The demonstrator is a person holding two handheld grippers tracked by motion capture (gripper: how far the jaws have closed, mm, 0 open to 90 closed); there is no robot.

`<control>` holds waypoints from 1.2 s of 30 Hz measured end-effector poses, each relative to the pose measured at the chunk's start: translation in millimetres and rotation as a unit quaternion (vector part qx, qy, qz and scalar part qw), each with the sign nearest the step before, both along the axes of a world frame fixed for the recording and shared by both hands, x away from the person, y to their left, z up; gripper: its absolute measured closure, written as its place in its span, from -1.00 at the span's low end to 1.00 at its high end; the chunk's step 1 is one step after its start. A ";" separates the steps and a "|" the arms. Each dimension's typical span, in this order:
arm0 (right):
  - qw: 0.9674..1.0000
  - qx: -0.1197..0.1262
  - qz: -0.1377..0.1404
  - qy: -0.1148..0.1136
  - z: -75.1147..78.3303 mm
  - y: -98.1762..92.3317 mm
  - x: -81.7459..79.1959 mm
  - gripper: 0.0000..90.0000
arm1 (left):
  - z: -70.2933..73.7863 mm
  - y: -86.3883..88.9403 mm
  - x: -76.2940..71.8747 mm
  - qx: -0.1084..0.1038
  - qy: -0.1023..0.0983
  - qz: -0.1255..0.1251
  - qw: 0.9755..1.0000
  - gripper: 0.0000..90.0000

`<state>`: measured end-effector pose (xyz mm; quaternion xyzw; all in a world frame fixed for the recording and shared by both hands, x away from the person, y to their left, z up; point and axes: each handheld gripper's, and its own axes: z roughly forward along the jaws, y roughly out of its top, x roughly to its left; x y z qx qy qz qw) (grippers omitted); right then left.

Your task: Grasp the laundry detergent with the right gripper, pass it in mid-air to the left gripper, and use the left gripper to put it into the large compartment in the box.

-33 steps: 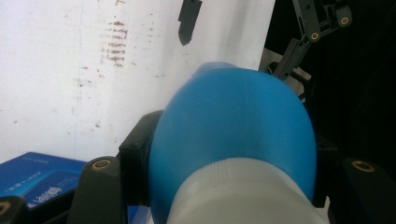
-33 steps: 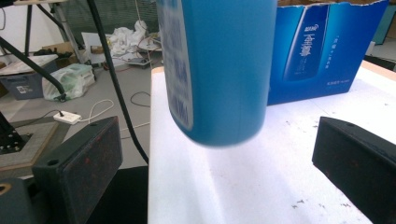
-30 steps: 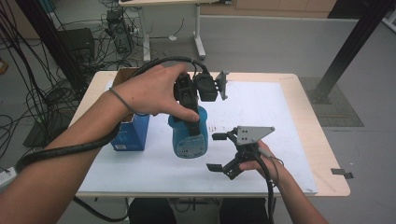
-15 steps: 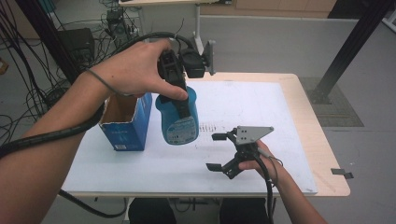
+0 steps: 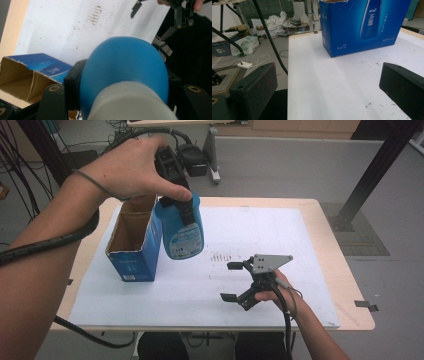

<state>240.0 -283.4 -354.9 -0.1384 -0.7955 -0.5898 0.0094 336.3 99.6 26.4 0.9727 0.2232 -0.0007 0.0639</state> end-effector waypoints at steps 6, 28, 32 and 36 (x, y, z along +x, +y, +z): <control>1.000 0.001 -0.004 0.001 -0.7 0.4 -1.0 -0.97 | 12.6 16.8 6.2 -0.004 -0.013 0.055 0.998 -0.16; 1.000 0.006 -0.022 0.006 -3.0 1.7 -3.1 -0.97 | 26.9 75.8 41.9 0.011 0.002 0.295 0.955 -0.16; 1.000 0.006 -0.025 0.006 -3.5 1.2 -3.9 -0.97 | 25.7 80.5 48.3 0.021 0.007 0.327 0.945 -0.16; 1.000 0.006 -0.028 0.007 -4.3 0.9 -4.3 -0.97 | 25.3 88.7 52.2 0.022 0.003 0.358 0.933 -0.16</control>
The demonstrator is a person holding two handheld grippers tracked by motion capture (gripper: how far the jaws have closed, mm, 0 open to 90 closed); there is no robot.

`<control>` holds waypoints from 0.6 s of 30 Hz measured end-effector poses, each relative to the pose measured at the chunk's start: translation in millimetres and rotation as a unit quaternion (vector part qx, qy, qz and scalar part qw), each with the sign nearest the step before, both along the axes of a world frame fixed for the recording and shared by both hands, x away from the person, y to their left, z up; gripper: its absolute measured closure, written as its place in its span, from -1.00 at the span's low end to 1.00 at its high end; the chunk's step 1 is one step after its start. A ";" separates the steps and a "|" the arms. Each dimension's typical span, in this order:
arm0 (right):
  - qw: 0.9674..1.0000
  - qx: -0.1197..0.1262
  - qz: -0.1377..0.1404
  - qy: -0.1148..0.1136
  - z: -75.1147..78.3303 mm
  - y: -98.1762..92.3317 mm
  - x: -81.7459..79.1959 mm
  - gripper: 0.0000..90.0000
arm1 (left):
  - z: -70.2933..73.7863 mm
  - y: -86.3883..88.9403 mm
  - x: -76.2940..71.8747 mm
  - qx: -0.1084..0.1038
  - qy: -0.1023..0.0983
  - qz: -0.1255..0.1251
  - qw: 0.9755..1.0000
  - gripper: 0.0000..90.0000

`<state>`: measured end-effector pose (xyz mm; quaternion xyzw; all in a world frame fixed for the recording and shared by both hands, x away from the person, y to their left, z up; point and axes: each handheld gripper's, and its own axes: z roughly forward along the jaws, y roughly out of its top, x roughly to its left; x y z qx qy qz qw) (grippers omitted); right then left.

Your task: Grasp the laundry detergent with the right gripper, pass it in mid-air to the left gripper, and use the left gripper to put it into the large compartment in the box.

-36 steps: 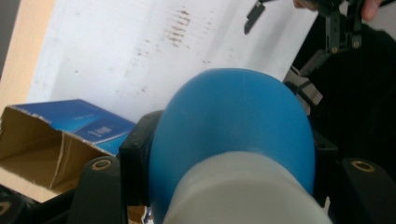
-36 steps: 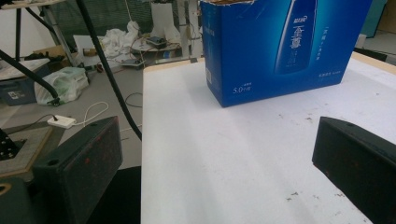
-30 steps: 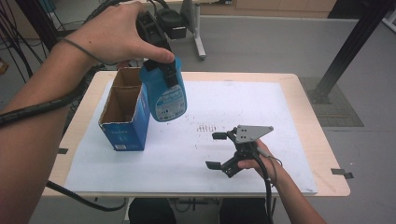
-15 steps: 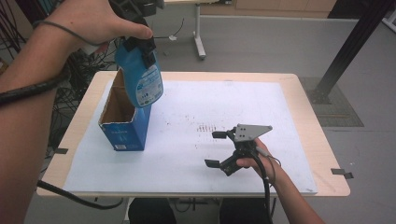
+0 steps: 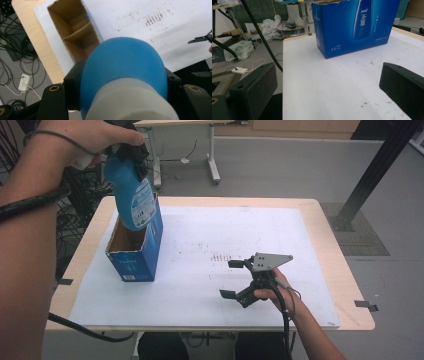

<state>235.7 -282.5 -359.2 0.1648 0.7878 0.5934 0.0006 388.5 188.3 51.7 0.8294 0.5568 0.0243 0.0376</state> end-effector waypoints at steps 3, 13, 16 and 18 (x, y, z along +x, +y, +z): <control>1.000 0.000 -0.001 0.000 -0.2 -0.3 -0.4 -0.97 | -2.0 10.3 4.3 -0.008 0.005 0.038 0.999 -0.16; 1.000 0.000 -0.001 0.002 0.4 -0.8 -0.3 -0.97 | -7.5 39.8 10.3 -0.017 0.003 0.120 0.993 -0.16; 1.000 0.000 -0.003 0.002 0.1 -0.6 -0.4 -0.97 | -8.3 42.2 12.1 -0.010 0.004 0.137 0.990 -0.16; 1.000 0.001 -0.003 0.002 -0.2 -0.5 -0.6 -0.97 | -7.5 40.3 12.1 -0.002 0.001 0.149 0.989 -0.16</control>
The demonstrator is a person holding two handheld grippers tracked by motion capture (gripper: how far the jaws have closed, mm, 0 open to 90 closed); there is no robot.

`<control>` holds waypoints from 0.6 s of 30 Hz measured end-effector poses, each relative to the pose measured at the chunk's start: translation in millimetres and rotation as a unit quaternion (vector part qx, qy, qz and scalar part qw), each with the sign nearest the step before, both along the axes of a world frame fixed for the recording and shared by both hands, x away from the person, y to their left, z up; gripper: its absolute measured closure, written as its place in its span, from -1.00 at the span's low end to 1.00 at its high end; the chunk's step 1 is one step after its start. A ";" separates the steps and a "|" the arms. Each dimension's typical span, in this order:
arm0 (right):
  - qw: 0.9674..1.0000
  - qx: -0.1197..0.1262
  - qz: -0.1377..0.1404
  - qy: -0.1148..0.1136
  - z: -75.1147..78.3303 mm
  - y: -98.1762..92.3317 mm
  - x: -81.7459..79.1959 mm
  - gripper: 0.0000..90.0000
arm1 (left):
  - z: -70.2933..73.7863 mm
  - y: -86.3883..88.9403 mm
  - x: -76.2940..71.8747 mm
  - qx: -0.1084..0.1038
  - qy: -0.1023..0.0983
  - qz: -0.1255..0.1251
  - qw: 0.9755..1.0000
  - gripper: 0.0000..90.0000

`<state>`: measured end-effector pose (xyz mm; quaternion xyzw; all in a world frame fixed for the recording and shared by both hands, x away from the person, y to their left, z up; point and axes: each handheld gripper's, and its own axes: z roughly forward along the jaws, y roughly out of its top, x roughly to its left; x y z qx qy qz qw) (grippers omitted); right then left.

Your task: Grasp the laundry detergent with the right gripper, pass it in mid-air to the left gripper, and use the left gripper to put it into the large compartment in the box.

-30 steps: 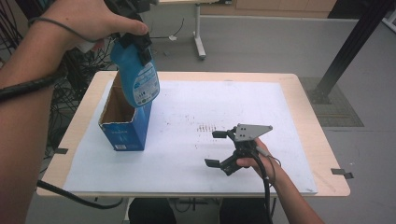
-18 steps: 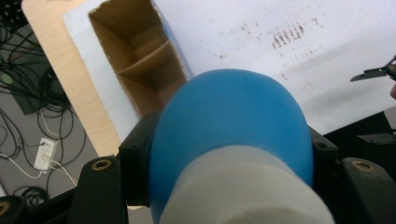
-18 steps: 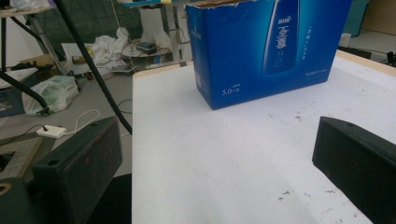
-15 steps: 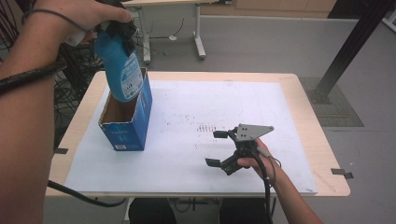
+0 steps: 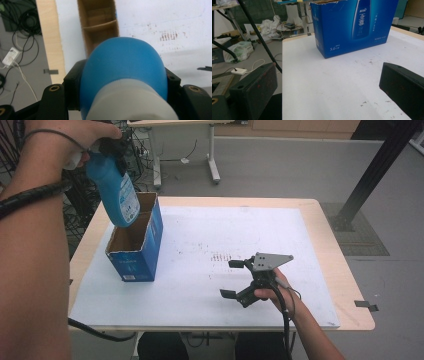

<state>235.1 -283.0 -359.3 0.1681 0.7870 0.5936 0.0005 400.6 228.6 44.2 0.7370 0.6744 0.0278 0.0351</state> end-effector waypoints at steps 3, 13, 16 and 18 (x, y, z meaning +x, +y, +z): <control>1.000 0.000 -0.001 0.000 0.1 0.5 -0.2 -0.97 | 0.5 -4.3 1.0 0.013 -0.002 0.012 1.000 -0.16; 1.000 -0.004 -0.002 0.001 0.9 0.7 -0.5 -0.97 | 3.7 -8.4 0.8 0.023 -0.025 0.027 0.999 -0.16; 1.000 -0.004 -0.004 0.001 1.2 -0.3 -0.8 -0.96 | 3.0 -6.3 1.9 0.018 -0.023 0.029 0.999 -0.16; 1.000 -0.004 -0.005 0.000 1.2 -0.4 -1.0 -0.97 | 1.8 -4.4 1.1 0.014 -0.026 0.032 0.999 -0.16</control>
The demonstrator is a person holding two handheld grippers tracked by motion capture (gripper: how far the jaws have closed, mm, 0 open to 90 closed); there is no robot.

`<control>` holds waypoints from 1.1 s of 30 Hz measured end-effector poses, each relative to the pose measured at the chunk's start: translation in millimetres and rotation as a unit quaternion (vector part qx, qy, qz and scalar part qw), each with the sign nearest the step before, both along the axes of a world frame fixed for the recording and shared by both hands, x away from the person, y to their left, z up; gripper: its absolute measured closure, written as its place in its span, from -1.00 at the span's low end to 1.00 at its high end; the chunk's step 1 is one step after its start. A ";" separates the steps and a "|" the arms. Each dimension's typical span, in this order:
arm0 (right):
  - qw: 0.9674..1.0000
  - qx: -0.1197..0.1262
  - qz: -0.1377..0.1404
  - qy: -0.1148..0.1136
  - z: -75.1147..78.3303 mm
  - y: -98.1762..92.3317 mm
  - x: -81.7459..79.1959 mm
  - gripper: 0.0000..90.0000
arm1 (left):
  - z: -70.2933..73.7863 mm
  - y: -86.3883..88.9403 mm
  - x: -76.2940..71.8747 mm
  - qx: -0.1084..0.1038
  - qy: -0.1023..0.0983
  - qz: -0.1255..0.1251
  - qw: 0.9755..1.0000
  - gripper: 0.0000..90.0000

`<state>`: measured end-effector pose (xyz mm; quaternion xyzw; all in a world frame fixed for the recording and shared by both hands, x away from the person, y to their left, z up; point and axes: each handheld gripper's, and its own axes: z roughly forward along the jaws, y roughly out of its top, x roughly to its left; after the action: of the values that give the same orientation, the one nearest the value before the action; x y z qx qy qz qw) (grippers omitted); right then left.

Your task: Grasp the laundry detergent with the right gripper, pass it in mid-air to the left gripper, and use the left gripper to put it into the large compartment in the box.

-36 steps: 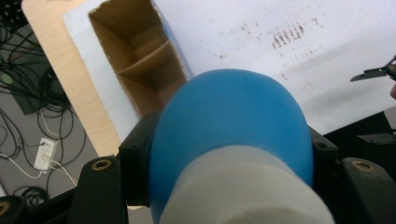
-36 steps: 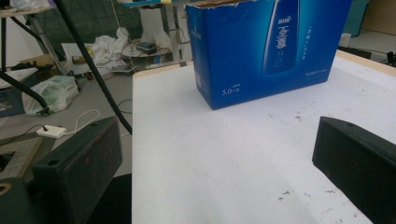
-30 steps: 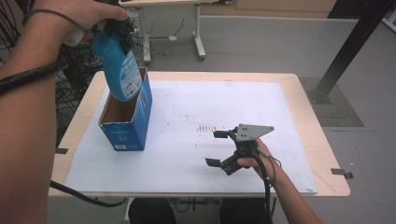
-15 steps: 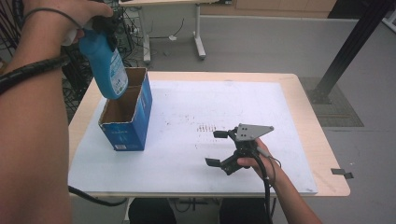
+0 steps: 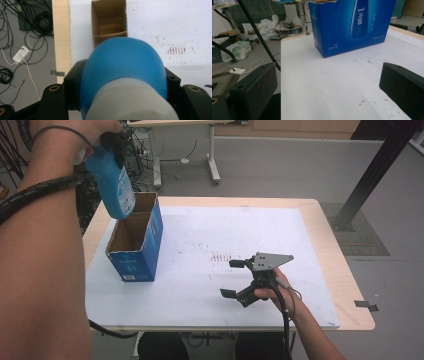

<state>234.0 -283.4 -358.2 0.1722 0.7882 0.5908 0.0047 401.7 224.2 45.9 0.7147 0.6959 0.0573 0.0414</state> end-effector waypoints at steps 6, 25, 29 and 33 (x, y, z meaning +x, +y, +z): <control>1.000 -0.001 0.001 0.000 0.4 0.4 -0.1 -0.96 | -11.1 8.3 2.0 -0.013 0.006 0.000 1.000 -0.16; 1.000 -0.001 0.003 0.003 -1.1 1.4 0.4 -0.96 | -59.0 17.0 9.2 -0.020 0.030 0.006 0.999 -0.16; 1.000 -0.002 0.003 0.005 -1.2 1.4 0.3 -0.97 | -69.1 15.8 10.6 -0.016 0.034 0.003 0.999 -0.16; 1.000 -0.002 0.002 0.006 -1.5 0.4 -0.4 -0.97 | -77.5 15.2 10.7 -0.010 0.035 0.005 0.999 -0.16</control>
<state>233.7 -283.0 -359.7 0.1736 0.7898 0.5883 -0.0008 412.4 239.4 -31.5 0.7123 0.7010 0.0255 0.0238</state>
